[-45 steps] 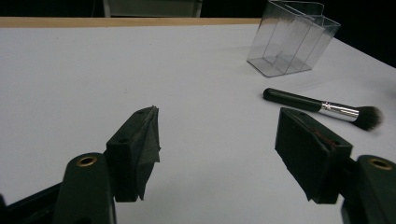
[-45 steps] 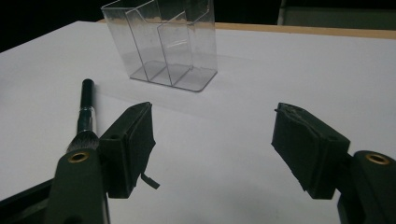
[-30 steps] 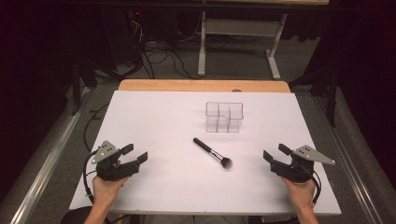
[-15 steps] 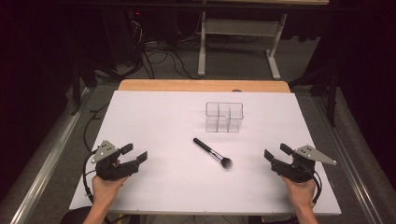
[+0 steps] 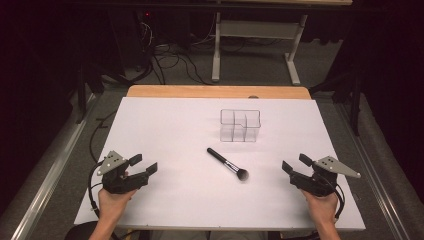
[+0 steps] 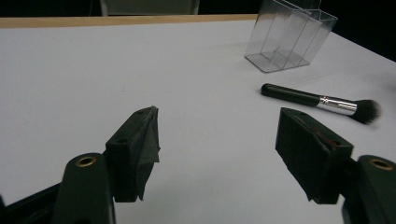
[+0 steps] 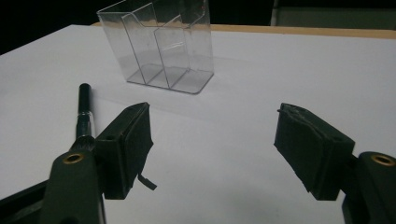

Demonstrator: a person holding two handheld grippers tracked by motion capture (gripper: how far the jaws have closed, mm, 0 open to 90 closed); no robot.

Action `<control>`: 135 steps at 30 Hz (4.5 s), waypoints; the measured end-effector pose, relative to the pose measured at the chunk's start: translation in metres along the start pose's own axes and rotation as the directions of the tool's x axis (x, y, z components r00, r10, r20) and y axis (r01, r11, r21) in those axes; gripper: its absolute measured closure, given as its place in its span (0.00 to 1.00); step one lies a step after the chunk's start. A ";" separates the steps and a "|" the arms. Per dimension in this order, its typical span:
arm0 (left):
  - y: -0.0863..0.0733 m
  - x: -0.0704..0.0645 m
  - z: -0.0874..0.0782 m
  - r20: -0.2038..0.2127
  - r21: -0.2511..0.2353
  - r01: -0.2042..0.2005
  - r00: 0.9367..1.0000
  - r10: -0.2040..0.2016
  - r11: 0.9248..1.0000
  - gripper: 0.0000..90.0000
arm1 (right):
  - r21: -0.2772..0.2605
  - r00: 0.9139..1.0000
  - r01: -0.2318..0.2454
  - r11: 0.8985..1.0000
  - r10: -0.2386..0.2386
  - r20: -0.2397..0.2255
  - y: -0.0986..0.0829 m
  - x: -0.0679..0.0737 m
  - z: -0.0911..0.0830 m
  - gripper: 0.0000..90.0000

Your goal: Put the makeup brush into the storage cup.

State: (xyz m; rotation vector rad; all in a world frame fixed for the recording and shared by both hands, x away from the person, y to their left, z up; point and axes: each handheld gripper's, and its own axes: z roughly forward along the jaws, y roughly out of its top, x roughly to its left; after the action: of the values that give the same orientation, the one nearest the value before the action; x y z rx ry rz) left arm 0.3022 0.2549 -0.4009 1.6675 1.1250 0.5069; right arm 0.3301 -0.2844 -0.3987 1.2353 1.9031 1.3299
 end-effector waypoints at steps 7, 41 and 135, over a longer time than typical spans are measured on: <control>0.000 -0.001 0.000 0.004 0.002 -0.006 1.000 0.006 1.000 0.34 | 0.000 1.000 0.005 1.000 -0.005 -0.009 0.002 0.004 0.002 0.32; -0.001 -0.006 0.002 0.018 0.009 -0.009 1.000 0.009 1.000 0.33 | -0.044 0.996 -0.012 0.999 0.008 -0.088 0.019 0.020 0.009 0.30; -0.001 -0.010 0.004 0.039 0.012 -0.020 0.999 0.019 1.000 0.33 | -0.046 0.975 0.026 0.999 -0.035 -0.218 0.056 0.081 0.072 0.29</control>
State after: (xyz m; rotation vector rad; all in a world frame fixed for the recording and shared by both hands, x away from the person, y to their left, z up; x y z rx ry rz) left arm 0.3000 0.2441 -0.4012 1.6936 1.0868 0.4787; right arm 0.3717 -0.1739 -0.3683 1.0710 2.0217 1.5370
